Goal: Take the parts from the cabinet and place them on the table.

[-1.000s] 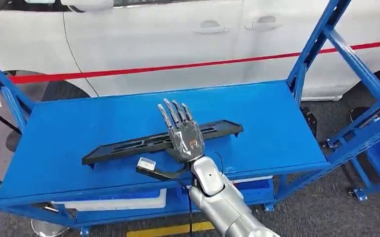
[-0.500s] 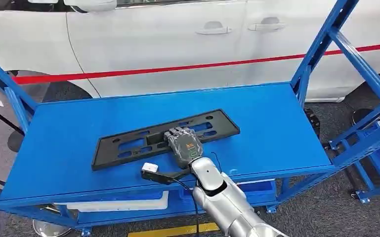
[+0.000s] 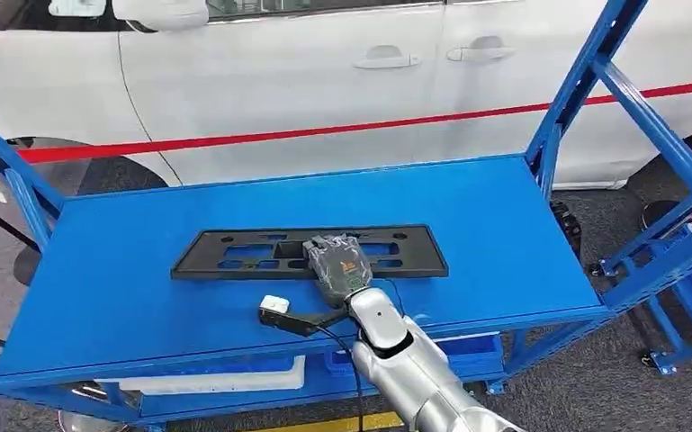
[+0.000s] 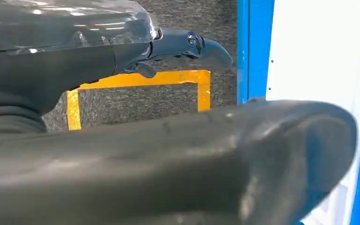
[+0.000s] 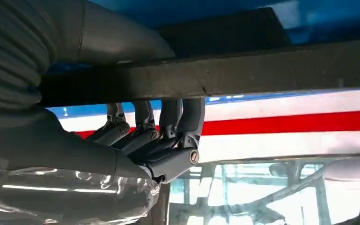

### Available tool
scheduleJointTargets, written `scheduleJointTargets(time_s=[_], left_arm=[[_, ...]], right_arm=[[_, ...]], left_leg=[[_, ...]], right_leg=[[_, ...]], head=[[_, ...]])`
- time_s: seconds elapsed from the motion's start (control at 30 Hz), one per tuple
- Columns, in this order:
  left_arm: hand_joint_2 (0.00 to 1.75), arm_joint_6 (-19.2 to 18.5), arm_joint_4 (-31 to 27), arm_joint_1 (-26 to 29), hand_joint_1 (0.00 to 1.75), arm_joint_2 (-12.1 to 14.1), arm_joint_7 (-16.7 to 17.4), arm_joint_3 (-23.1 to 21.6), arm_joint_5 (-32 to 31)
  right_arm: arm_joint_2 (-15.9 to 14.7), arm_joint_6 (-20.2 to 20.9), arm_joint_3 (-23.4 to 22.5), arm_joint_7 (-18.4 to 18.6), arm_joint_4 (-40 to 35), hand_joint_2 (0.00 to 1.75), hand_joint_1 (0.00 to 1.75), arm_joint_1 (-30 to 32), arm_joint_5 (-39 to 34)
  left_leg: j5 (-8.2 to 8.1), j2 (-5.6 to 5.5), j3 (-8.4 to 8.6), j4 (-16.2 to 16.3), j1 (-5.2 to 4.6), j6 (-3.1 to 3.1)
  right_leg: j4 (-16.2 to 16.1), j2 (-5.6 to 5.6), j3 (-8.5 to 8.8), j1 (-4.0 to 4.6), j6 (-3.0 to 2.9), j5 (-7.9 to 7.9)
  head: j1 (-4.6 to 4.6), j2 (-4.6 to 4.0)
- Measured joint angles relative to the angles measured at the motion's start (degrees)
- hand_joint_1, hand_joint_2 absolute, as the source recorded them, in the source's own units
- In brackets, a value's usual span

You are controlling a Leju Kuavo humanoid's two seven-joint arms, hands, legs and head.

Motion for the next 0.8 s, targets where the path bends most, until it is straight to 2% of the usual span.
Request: scheduleJointTargets(time_s=[0.07,0.1,0.13,0.17,0.23,0.27,0.3,0.33,0.37,0.43,0.47,0.53,0.6,0.63,0.67,0.7,0.77,0.8], left_arm=[[0.00,0.29,-0.02,0.24,0.00,0.02,-0.02,0.48,-0.07],[0.00,0.44,0.00,0.29,0.00,0.00,-0.02,0.93,-0.07],[0.00,0.44,-0.02,0.32,0.00,-0.07,-0.02,1.31,-0.07],[0.00,0.50,-0.02,0.30,0.00,-0.07,-0.02,1.55,-0.07],[0.00,0.63,-0.02,0.25,0.00,-0.02,-0.02,2.70,-0.28],[0.00,0.77,-0.02,0.24,0.00,-0.02,-0.02,3.06,-0.33],[0.00,0.88,-0.02,0.25,0.00,-0.02,-0.02,3.57,-0.50],[0.00,0.88,-0.02,0.33,0.00,-0.04,-0.02,4.03,-0.50],[0.00,0.88,0.00,0.41,0.00,-0.04,0.00,4.57,-0.50],[0.00,0.77,-0.02,0.40,0.00,-0.31,0.02,5.53,-0.50],[0.00,0.77,0.00,0.35,0.00,-0.42,0.02,5.86,-0.52],[0.00,0.94,-0.02,0.27,0.00,-0.44,0.00,6.88,-0.52],[0.00,1.90,-0.02,0.42,0.00,-0.57,0.13,7.50,-0.92],[0.00,2.16,-0.02,0.45,0.00,-0.55,0.20,7.84,-0.92],[0.00,2.34,-0.02,0.42,0.00,-0.55,0.24,8.16,-0.85],[0.00,2.36,0.00,0.36,0.00,-0.61,0.33,8.50,-0.55],[0.00,3.37,-0.02,0.29,0.00,-0.77,1.47,9.36,-0.26],[0.00,4.24,-0.02,0.32,0.00,-0.89,2.03,9.77,-0.20]], right_arm=[[0.11,-0.02,-1.10,-5.36,-1.34,1.75,1.75,1.12,-7.53],[0.18,0.73,-1.85,-8.19,-3.29,1.75,1.75,1.85,-12.57],[0.20,2.27,-2.47,-10.75,-5.90,1.75,1.75,2.26,-18.40],[0.13,3.89,-2.92,-13.07,-8.28,1.75,1.75,2.45,-24.41],[-0.28,6.63,-3.80,-15.99,-14.35,1.75,1.75,3.37,-37.61],[-0.55,7.69,-4.09,-16.59,-17.04,1.75,1.75,3.98,-42.62],[-1.12,8.77,-4.31,-17.05,-20.12,1.75,1.75,4.78,-47.37],[-1.62,9.73,-4.59,-17.20,-22.90,1.75,1.75,5.74,-51.22],[-2.10,10.91,-5.14,-17.53,-27.03,1.75,1.75,6.72,-56.20],[-2.93,12.55,-5.84,-17.42,-33.85,1.75,1.75,8.23,-63.89],[-3.43,13.17,-6.16,-17.50,-37.01,1.75,1.75,8.83,-67.20],[-4.70,14.45,-7.19,-17.96,-43.07,1.75,1.75,10.36,-73.10],[-6.27,15.97,-8.61,-18.90,-49.00,1.75,1.75,12.00,-78.68],[-6.73,16.28,-9.16,-19.08,-50.87,1.75,1.75,12.84,-79.91],[-7.11,16.54,-9.62,-19.67,-52.95,1.75,1.75,13.57,-81.37],[-7.45,16.81,-10.01,-20.30,-54.93,1.75,1.75,14.54,-82.55],[-8.26,17.29,-10.84,-21.72,-58.32,1.75,1.75,17.54,-84.76],[-8.55,17.22,-11.15,-22.57,-59.60,1.75,1.75,19.06,-85.47]], left_leg=[[-0.11,-0.02,-0.15,0.15,-0.13,0.42],[0.12,0.01,-0.01,-0.27,0.09,0.93],[0.37,0.28,0.36,-0.65,0.46,1.35],[0.32,0.33,0.41,-0.72,0.44,1.73],[0.22,0.52,0.44,-0.71,0.30,2.08],[0.19,0.54,0.43,-0.69,0.23,2.14],[0.18,0.49,0.45,-0.64,0.20,2.15],[0.17,0.38,0.50,-0.61,0.16,2.16],[0.12,0.27,0.51,-0.54,0.11,2.16],[-0.02,0.11,0.54,-0.27,-0.01,1.98],[-0.17,0.05,0.33,-0.04,-0.30,1.73],[-0.20,-0.04,0.10,0.06,-0.45,1.33],[-0.18,-0.07,0.24,-0.17,-0.42,0.71],[-0.78,0.08,0.00,0.31,-0.31,0.38],[-2.02,0.10,-0.42,1.81,-0.30,0.10],[-4.33,0.10,-2.00,5.49,-0.18,-0.21],[-8.70,0.11,-6.53,15.32,0.06,-0.67],[-9.19,0.11,-7.84,17.99,0.08,-0.74]], right_leg=[[-0.23,0.00,0.11,-0.11,0.50,0.09],[-0.25,0.04,0.22,0.03,0.92,0.02],[0.51,0.02,0.12,-0.14,1.27,-0.73],[2.71,-0.01,-0.87,-0.04,1.41,-2.35],[11.84,-0.02,-5.20,-0.12,1.62,-7.05],[16.28,-0.03,-7.37,-0.11,1.70,-8.62],[18.24,-0.03,-8.44,-0.11,1.69,-8.67],[17.38,-0.03,-8.16,-0.11,1.63,-7.45],[13.88,-0.03,-6.61,-0.11,1.46,-5.11],[2.79,-0.05,-1.01,-0.06,0.84,0.03],[0.35,-0.04,-0.02,0.17,0.58,-0.54],[0.26,-0.15,-0.32,0.22,0.44,-0.14],[0.04,-0.15,-0.26,0.26,-0.14,0.02],[-0.38,-0.28,-0.01,-0.22,-0.53,0.28],[-0.46,-0.27,0.05,-0.30,-0.72,0.27],[-0.45,-0.28,0.06,-0.33,-0.87,0.23],[-0.40,-0.37,0.06,-0.25,-1.01,0.13],[-0.36,-0.38,0.08,-0.24,-1.02,0.05]], head=[[0.07,0.00],[0.04,0.00],[0.07,0.00],[0.09,0.00],[0.11,0.00],[0.11,0.00],[0.13,0.00],[0.13,0.00],[0.13,0.00],[0.13,0.00],[0.09,0.00],[0.07,0.00],[0.06,0.00],[0.06,0.00],[-0.04,0.00],[-0.15,0.00],[-0.11,0.00],[-0.11,0.00]])
